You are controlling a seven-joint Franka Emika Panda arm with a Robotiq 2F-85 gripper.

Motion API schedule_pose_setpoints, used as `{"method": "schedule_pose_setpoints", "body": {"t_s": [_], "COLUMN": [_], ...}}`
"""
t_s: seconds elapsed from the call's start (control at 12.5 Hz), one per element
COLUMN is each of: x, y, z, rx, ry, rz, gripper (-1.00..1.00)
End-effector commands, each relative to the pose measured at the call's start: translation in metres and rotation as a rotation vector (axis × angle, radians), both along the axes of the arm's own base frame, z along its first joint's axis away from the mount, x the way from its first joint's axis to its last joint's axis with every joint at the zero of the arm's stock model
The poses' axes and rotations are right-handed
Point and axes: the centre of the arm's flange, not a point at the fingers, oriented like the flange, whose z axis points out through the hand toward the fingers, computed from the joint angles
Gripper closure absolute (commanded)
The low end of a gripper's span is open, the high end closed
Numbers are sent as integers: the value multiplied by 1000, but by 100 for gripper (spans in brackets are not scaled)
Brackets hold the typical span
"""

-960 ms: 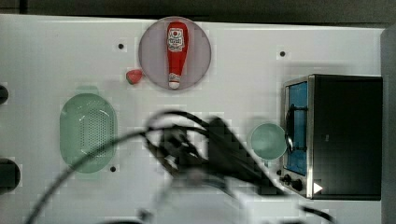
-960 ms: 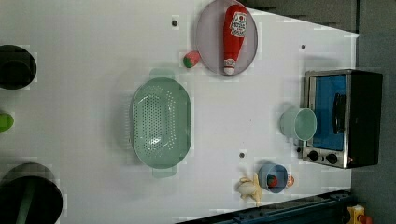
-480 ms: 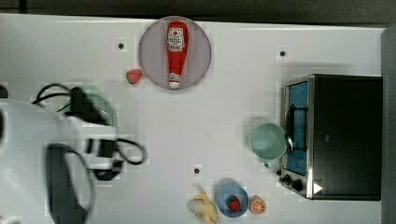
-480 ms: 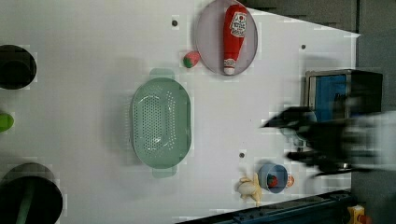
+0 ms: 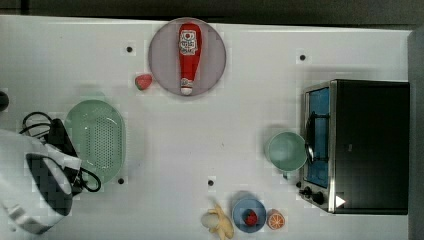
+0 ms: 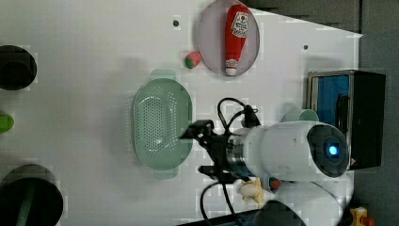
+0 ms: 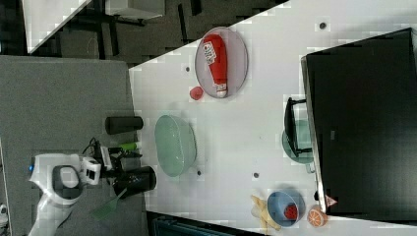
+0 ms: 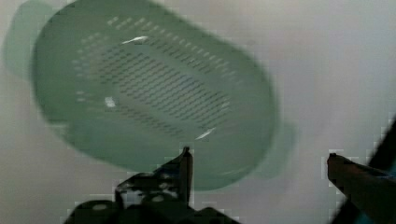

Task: Drag strainer left to right.

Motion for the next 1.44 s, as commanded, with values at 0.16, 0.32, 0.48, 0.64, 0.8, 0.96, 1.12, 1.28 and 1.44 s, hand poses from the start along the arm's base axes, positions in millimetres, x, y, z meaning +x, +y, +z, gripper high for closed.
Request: {"method": "schedule_pose_setpoints", "body": {"t_s": [0.16,0.32,0.48,0.64,0.8,0.96,1.12,1.28,1.44], "x": [26,28,27,29,32,33,31,38,43], "y": [-41,-43,-49,-53,-57,-61,-66,-79,-95], "z": [-81,-112,-141,-165,-184,-196,-201,-204,-206], "rx": [57,119,138,147,153,136,115,102,84], "ry": [-1,-28,-21,-19,-37,-51,-49,-58,-62], "rz": [-319,-350,-377,-398,-416,-417,-416,-436,-458], "gripper": [-100,-100,-100,-100,-100,-100,-100,-100,-100]}}
